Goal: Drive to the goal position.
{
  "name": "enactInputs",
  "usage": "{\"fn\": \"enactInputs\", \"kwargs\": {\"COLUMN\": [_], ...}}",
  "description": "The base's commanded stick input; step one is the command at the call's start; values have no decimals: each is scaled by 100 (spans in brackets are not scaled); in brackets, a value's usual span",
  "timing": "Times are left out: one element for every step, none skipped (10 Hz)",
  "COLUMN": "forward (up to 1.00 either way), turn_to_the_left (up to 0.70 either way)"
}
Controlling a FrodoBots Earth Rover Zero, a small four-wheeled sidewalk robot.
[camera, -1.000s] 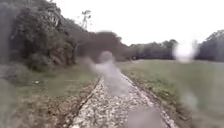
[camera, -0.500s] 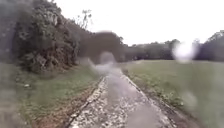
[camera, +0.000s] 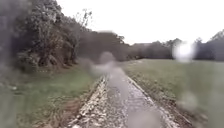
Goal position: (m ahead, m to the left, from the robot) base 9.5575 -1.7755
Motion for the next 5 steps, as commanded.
{"fn": "enactInputs", "kwargs": {"forward": [85, 85, 85, 85, 85], "turn_to_the_left": [0, 0, 0, 0, 0]}}
